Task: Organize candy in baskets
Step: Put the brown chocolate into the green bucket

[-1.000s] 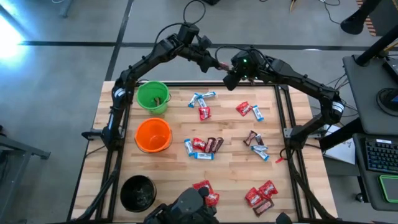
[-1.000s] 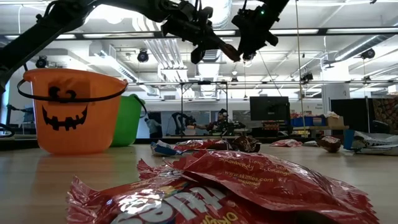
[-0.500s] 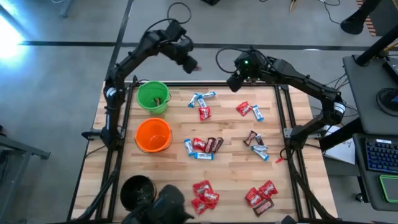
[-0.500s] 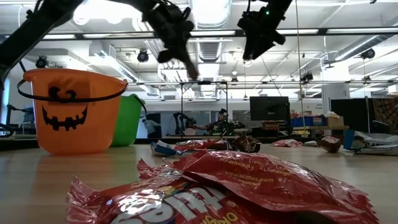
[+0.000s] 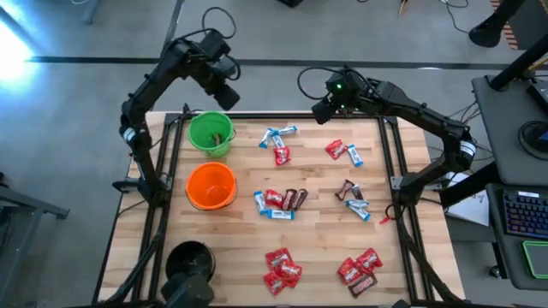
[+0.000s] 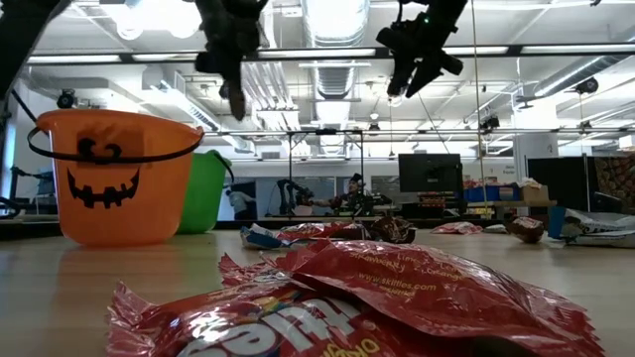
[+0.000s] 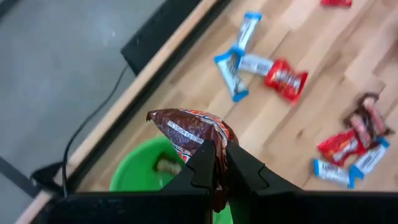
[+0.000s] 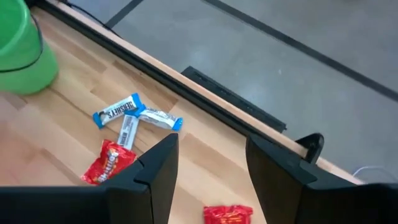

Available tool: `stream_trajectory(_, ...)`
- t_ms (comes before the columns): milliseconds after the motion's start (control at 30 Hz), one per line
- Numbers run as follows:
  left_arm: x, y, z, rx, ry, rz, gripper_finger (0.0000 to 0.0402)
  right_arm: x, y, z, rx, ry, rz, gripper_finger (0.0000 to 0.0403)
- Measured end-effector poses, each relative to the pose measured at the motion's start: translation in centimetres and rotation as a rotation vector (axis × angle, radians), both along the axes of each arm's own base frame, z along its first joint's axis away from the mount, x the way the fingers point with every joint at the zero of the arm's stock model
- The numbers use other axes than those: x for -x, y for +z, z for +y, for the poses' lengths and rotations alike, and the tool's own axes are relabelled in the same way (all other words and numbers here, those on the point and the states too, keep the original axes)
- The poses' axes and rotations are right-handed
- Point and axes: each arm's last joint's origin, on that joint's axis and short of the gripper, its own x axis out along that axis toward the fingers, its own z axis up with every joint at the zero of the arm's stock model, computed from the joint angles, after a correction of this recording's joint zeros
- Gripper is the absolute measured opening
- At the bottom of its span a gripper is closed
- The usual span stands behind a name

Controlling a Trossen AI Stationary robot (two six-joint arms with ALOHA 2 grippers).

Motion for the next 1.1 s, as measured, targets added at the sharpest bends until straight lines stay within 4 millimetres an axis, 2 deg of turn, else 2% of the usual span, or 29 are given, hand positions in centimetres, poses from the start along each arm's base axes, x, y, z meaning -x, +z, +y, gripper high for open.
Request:
stream_trajectory(233, 3.7, -4.0, -0.2, 0.119, 0.080, 0.092, 0.0000, 0.1, -0.2, 0.0, -0.048, -0.073, -0.044, 0.0175)
stream_trajectory(400, 4.7, -6.1, -1.0, 0.180, 0.087, 0.040, 0.0000, 0.5, -0.6, 0.3, -0.119, -0.139, -0.027, 0.0175)
stream_trajectory(567, 5.3, -7.5, -1.6, 0.218, 0.099, 0.071, 0.0000, 1.1, -1.2, 0.6, -0.189, -0.201, 0.014, 0.0175)
stream_trajectory(800, 4.8, -8.2, -0.9, 0.165, 0.089, 0.030, 0.0005, 1.3, -1.6, 0.1, -0.203, -0.236, 0.017, 0.0175)
stream_trajectory(1100, 5.0, -8.3, -0.8, 0.141, 0.072, 0.062, 0.0084, 1.4, -1.9, 0.1, -0.204, -0.217, 0.052, 0.0176)
